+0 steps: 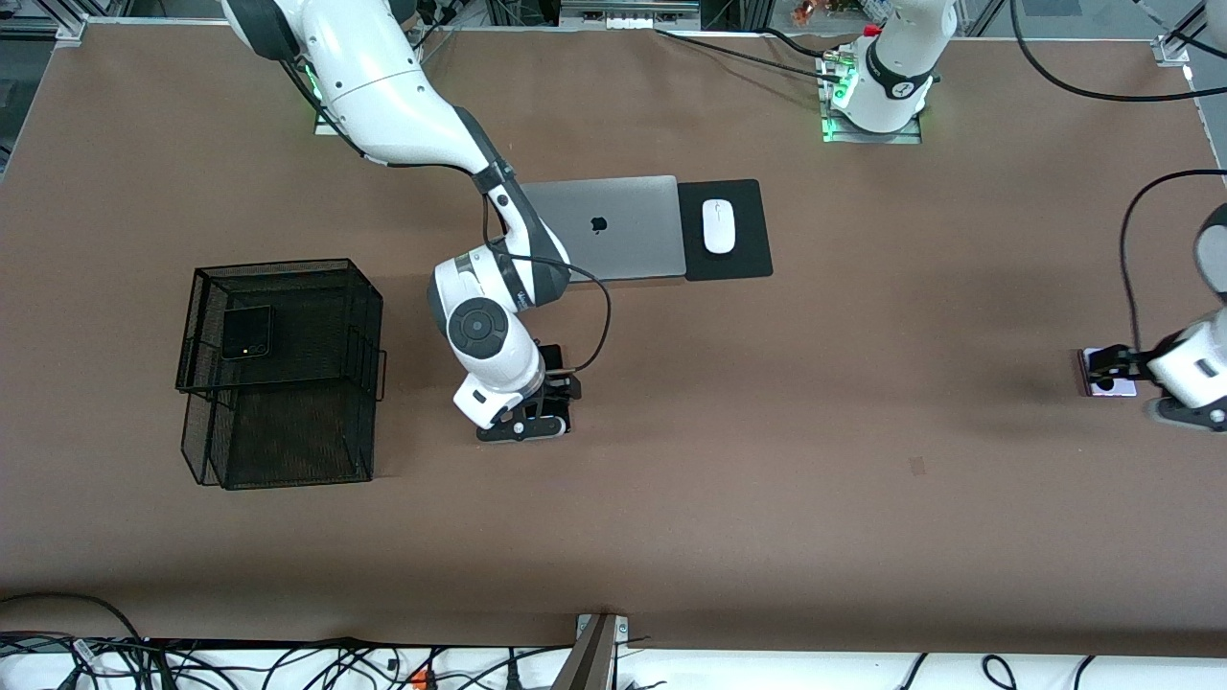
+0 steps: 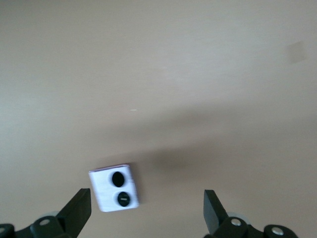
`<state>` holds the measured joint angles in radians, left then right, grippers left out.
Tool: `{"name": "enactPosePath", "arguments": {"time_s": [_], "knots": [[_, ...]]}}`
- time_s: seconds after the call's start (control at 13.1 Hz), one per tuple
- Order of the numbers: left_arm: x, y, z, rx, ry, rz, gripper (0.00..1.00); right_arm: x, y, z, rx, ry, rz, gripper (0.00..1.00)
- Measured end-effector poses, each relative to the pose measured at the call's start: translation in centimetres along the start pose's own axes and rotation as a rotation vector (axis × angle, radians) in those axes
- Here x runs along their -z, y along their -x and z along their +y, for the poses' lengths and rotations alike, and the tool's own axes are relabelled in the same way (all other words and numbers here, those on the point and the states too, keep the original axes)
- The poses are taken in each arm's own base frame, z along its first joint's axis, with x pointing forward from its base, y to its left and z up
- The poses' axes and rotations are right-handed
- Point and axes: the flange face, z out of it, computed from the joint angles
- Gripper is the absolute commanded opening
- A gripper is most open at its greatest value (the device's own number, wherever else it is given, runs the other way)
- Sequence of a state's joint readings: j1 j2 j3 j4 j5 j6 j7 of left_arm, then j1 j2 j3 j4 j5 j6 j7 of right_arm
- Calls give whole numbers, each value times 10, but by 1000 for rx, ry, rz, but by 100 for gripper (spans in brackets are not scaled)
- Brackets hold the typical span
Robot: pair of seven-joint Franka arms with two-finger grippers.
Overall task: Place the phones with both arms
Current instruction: 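Carry the tall phone to the basket while the left gripper grasps the white phone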
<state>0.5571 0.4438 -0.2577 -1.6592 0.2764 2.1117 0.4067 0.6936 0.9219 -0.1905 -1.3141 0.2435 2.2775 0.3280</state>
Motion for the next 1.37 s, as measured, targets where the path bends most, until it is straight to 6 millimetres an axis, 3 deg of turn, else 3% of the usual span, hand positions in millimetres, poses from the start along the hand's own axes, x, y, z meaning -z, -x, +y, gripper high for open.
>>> {"name": "enactPosePath", "arguments": {"time_s": [0.23, 0.46, 0.53, 0.61, 0.68, 0.84, 1.14, 1.29, 1.37], "knots": [[-30, 38, -58, 38, -2, 25, 100, -11, 6, -2, 6, 9, -15, 100], [-76, 58, -85, 84, 22, 33, 100, -16, 8, 0, 5, 14, -22, 98], [-92, 63, -90, 96, 31, 35, 100, -16, 8, -1, 6, 12, -17, 84], [-108, 67, -94, 107, 40, 38, 100, -16, 8, -3, 8, 10, -12, 48], [-122, 71, -97, 116, 50, 39, 100, -16, 8, -3, 9, 9, -9, 20], [-144, 73, -96, 125, 65, 42, 100, -15, 8, -4, 9, 8, -7, 2], [-160, 70, -88, 157, 81, 42, 100, -11, 6, -3, 9, 11, -4, 0], [-168, 71, -83, 172, 79, 61, 100, 17, -5, 11, -9, 37, -20, 0], [-173, 71, -79, 176, 81, 64, 100, 44, -14, 25, -27, 54, -26, 0]]}}
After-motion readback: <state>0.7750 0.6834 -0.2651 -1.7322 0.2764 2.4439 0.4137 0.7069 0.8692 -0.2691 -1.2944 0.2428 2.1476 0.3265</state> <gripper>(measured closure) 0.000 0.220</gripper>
